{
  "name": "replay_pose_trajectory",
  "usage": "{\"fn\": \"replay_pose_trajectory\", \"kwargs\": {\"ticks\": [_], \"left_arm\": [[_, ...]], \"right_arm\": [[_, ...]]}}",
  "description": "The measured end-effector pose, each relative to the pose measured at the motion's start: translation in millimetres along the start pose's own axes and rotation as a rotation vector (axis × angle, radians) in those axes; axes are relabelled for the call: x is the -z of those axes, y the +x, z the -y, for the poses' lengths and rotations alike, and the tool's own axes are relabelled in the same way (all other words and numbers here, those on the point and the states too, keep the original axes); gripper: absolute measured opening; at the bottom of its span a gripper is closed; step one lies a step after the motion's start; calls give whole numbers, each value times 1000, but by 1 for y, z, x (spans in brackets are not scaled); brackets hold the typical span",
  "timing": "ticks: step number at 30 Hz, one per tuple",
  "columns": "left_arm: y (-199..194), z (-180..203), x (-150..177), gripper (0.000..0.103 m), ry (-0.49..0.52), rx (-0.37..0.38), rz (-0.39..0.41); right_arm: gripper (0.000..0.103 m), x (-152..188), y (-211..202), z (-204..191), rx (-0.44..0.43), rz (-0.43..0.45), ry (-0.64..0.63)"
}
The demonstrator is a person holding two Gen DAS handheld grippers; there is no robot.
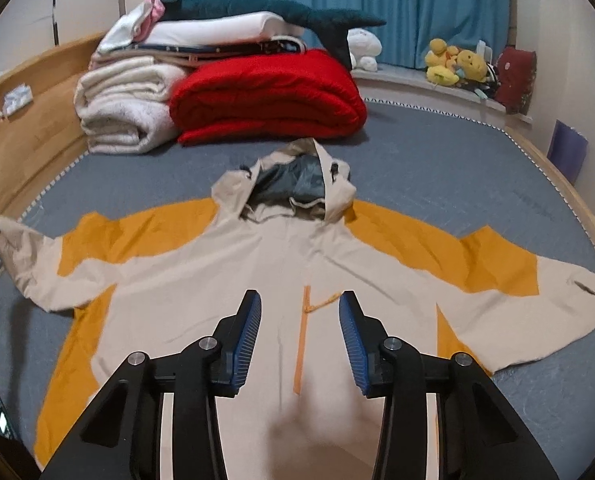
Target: Fold large clothes
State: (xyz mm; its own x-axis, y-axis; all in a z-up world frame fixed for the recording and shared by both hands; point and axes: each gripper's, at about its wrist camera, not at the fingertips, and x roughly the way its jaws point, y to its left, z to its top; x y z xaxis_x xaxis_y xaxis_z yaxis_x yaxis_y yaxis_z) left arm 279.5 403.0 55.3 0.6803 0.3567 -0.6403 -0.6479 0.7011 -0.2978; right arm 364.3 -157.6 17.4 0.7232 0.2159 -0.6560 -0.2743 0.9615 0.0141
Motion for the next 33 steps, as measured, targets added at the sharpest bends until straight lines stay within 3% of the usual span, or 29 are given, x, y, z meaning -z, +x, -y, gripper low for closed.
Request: {"fn": "replay_pose_trajectory", "kwargs": {"ticks": [3,6,9,14,16,18,21,24,27,30,33], "left_arm": [[-46,62,26,1,90,116,-6],[-68,133,73,1,229,255,-31],[-58,194,129,1,353,403,-109],[-23,270,213,1,506,549,-318],[-4,281,238,1,520,561,-411],[22,283,259,2,451,552,-551],[44,275,265,6,376,530,-675],[36,266,251,7,382,533,-641],[28,252,234,11,376,518,-590],[32,246,229,11,414,446,-547],[34,240,226,11,451,394,-517]], "right_arm": [[67,-6,-12,8,-34,22,33],[74,-7,-28,15,-51,29,60],[77,-5,-43,21,-43,46,62],[79,6,-57,37,-24,42,93],[79,11,-54,42,-24,10,117],[79,17,-47,44,-17,-31,131],[79,21,-38,46,0,-60,147],[77,24,-25,45,-11,-94,158],[68,30,-9,42,-39,-141,175],[54,40,11,43,-89,-204,238],[54,60,36,43,-153,-290,330]]}}
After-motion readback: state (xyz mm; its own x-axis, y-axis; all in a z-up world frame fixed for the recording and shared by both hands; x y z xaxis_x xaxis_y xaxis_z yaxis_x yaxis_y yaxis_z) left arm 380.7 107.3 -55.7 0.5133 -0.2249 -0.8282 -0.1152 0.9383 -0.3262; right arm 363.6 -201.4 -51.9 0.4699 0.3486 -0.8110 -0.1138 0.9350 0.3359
